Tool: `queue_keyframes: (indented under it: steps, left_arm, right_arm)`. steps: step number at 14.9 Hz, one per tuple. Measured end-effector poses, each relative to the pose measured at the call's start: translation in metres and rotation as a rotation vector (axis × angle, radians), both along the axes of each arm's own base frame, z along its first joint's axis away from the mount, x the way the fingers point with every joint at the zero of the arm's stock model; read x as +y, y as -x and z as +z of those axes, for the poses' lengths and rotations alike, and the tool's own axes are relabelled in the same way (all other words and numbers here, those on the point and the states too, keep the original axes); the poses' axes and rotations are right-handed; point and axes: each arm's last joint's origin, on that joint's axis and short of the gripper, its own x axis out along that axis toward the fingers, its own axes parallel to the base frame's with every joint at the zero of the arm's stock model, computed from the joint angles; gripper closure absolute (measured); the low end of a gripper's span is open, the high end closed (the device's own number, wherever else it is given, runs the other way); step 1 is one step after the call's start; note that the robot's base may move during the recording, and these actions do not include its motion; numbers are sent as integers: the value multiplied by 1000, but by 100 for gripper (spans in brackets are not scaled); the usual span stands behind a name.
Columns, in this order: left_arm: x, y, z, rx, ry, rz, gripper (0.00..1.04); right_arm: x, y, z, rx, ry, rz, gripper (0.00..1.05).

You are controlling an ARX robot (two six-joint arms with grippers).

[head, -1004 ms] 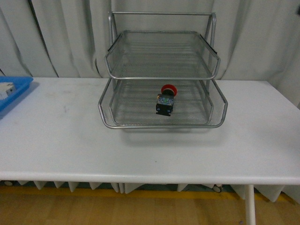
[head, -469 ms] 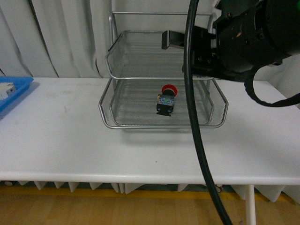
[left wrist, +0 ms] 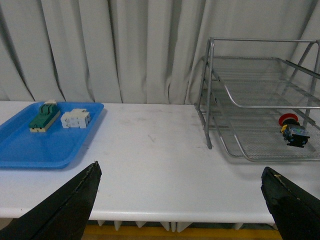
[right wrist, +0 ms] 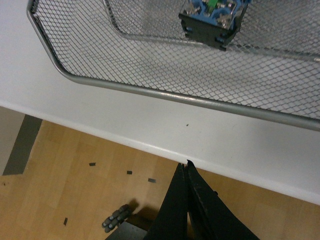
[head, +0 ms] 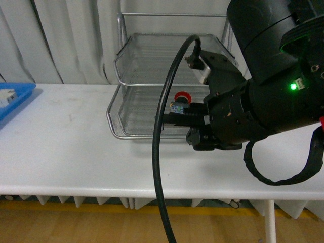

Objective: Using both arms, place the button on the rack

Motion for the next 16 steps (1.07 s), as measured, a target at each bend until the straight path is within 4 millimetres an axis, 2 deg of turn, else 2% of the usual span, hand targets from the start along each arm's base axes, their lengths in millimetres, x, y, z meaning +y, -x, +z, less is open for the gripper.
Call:
queue_keyframes:
  steps: [4, 9, 16]
  left_arm:
    - [0, 0, 0, 0, 0, 0, 7]
    - [0, 0, 0, 0, 0, 0, 7]
    - [0, 0, 0, 0, 0, 0, 7]
  right_arm:
    - [7, -11, -27, 69, 23, -12, 103]
    - [18, -30, -39, 77, 37, -11, 103]
    - [2, -61, -47, 63, 40, -76, 103]
